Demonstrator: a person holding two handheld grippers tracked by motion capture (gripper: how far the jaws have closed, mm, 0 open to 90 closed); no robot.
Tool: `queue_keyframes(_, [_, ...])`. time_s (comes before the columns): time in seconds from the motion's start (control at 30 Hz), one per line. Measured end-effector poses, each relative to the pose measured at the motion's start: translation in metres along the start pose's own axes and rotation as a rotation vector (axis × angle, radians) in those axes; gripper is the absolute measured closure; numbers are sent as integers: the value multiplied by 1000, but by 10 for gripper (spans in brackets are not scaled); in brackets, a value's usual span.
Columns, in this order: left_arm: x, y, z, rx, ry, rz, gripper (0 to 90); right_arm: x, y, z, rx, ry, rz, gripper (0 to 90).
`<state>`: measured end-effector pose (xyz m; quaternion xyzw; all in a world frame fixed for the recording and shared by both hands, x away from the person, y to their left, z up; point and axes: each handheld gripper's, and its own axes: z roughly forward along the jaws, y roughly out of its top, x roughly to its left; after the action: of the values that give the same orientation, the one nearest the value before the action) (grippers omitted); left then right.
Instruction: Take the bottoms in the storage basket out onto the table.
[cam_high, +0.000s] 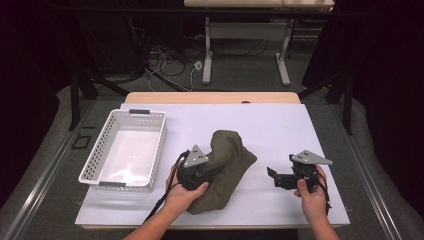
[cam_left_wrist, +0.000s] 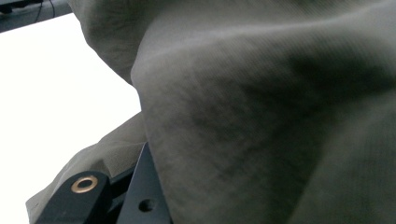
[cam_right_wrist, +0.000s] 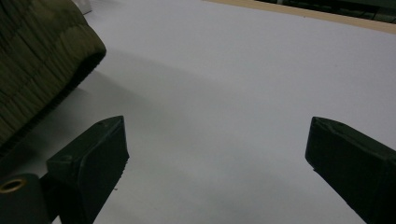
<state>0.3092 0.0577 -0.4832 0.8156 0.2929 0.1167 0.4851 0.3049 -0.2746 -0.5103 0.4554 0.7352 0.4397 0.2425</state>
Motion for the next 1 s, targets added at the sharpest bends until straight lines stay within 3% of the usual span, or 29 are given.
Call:
queue_keyframes(0.17, [0, -5, 8, 30, -3, -8, 723, 1, 0, 0, 5, -2, 1, 55])
queue_keyframes(0.5, [6, -11, 15, 37, 3, -46, 721, 0, 0, 1, 2, 2, -8, 55])
queue_keyframes(0.63, [8, -13, 17, 46, 4, -42, 720, 0, 0, 1, 6, -2, -8, 55])
queue_keyframes(0.7, [9, -14, 19, 47, 5, -66, 719, 0, -1, 1, 3, 1, -5, 55])
queue_keyframes(1.0, [18, -21, 28, 64, 36, -68, 716, 1, -1, 2, 8, 3, -1, 55])
